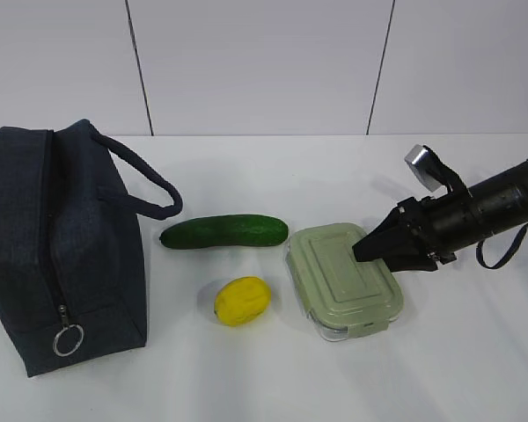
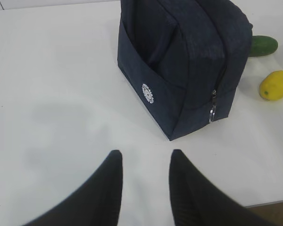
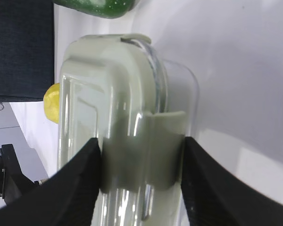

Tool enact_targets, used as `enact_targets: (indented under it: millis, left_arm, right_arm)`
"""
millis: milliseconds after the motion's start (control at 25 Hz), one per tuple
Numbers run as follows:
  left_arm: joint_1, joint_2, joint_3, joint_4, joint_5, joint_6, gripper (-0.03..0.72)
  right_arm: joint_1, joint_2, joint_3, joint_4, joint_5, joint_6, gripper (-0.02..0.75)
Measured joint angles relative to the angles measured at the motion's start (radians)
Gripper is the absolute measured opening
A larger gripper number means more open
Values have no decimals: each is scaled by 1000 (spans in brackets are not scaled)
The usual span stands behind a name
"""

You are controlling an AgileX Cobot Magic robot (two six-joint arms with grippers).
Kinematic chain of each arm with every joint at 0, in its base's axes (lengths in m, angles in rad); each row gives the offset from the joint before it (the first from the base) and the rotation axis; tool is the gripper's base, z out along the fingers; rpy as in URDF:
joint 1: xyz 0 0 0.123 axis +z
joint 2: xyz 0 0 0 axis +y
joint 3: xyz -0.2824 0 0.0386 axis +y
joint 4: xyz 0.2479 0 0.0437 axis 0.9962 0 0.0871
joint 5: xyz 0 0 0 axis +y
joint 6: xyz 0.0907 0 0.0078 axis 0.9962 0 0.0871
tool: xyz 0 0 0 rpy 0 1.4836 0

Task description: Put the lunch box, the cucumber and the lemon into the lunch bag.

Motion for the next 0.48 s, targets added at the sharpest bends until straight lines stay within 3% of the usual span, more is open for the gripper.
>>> enact_targets:
  millis: [480]
  left_arm:
    - [0, 0, 0, 0, 0, 0, 243]
  right_arm:
    - [0, 2, 0, 5, 6, -2, 391]
